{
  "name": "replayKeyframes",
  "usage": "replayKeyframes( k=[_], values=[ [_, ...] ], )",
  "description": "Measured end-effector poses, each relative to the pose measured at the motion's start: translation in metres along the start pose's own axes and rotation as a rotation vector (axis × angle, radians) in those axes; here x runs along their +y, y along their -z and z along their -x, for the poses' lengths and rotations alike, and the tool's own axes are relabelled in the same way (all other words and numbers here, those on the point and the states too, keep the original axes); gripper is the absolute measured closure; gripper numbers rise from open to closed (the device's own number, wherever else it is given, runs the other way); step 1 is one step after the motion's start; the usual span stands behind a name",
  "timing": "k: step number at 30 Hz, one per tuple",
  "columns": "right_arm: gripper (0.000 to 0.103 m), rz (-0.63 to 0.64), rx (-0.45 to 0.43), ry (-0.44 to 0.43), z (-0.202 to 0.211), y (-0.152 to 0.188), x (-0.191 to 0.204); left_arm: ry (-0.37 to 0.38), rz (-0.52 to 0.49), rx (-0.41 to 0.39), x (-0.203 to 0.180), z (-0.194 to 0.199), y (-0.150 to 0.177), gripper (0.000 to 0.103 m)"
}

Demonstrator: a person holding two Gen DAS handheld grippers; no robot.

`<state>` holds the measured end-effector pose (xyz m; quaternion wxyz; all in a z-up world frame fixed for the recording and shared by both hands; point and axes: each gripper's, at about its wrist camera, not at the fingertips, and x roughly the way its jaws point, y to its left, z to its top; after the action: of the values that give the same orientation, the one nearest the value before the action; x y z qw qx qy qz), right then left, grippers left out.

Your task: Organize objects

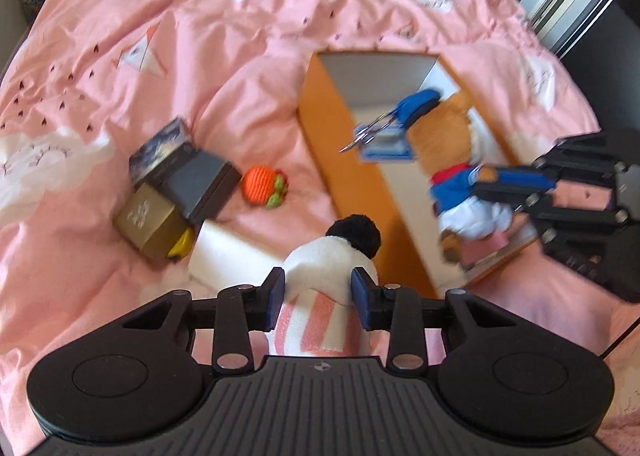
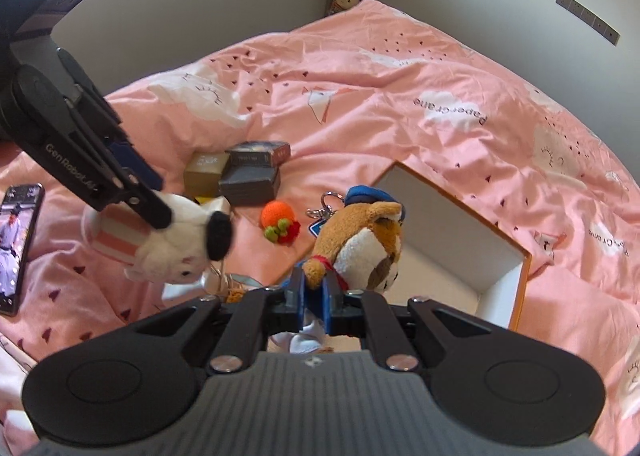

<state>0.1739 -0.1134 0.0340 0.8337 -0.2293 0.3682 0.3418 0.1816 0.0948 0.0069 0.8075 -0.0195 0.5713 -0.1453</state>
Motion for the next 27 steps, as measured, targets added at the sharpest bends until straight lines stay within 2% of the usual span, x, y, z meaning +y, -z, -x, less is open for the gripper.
replayKeyframes(
  k=[2,5,7,9,10,12,14,19,27],
  values=[
    [0.095,-0.016,0.019,-0.005,-0.005,0.007,-0.006,-0.018,0.006,0.039,0.005,-0.005,0.006,0.095],
    [0.095,-0.05,0.054,-0.022,-0.013,0.015,-0.017,-0.063,0.001,0.074,0.01,-0.009,0.013,0.091],
    [0.095,-0.07,0.076,-0.028,-0.018,0.021,-0.022,-0.057,-0.007,0.089,0.01,-0.01,0.016,0.089],
    [0.095,-0.084,0.095,-0.029,-0.023,0.026,-0.028,-0.037,-0.04,0.087,0.005,-0.006,0.02,0.07],
    [0.095,-0.088,0.105,-0.032,-0.026,0.029,-0.03,-0.036,-0.072,0.068,-0.001,-0.003,0.021,0.066],
    [0.094,-0.097,0.129,-0.052,-0.031,0.037,-0.033,-0.037,-0.15,0.043,-0.015,0.003,0.024,0.047],
    [0.094,-0.1,0.16,-0.07,-0.039,0.043,-0.034,-0.045,-0.224,0.033,-0.029,0.005,0.029,0.033],
    [0.094,-0.105,0.218,-0.069,-0.057,0.057,-0.037,-0.183,-0.431,0.046,-0.06,-0.013,0.046,0.022],
    [0.094,-0.144,0.288,-0.076,-0.076,0.068,-0.04,-0.289,-0.562,0.13,-0.075,-0.045,0.057,0.019]
  ],
)
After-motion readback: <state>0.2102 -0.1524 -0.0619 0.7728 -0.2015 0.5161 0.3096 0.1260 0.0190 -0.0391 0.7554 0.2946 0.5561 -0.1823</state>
